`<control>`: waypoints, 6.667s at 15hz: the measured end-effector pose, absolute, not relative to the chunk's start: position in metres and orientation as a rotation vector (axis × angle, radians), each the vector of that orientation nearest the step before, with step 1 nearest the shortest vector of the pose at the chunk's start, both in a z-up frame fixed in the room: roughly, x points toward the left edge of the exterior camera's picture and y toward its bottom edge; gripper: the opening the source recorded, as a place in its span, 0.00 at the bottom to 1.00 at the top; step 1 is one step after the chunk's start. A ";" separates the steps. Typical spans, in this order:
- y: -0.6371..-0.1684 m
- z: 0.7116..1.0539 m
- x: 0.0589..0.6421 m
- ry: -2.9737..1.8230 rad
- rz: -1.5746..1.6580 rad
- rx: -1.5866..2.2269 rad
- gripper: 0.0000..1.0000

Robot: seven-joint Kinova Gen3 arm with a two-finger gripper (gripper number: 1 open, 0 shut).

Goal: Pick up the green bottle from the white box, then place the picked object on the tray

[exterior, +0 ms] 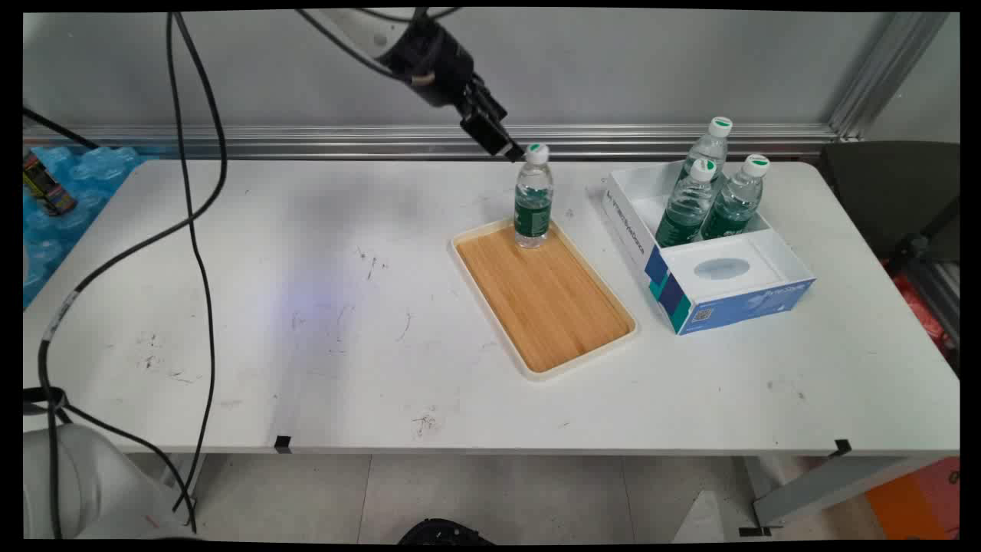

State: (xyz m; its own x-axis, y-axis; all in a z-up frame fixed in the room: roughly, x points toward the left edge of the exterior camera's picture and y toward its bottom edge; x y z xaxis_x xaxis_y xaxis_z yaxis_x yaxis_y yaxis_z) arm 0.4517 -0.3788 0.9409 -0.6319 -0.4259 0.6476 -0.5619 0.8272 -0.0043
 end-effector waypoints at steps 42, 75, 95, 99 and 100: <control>-0.513 0.813 0.210 -2.357 0.203 0.539 0.00; -0.342 0.947 0.352 -2.427 0.169 0.461 0.00; -0.335 0.818 0.315 -2.357 0.181 0.455 0.00; -0.335 0.807 0.310 -2.355 0.175 0.451 0.00; -0.335 0.805 0.309 -2.357 0.175 0.447 0.00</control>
State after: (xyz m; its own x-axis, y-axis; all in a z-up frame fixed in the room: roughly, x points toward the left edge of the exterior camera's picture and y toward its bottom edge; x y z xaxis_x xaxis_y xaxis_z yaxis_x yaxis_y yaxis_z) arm 0.3095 -0.3355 0.8046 -0.6808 -0.2680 0.6817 -0.3656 0.9308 0.0008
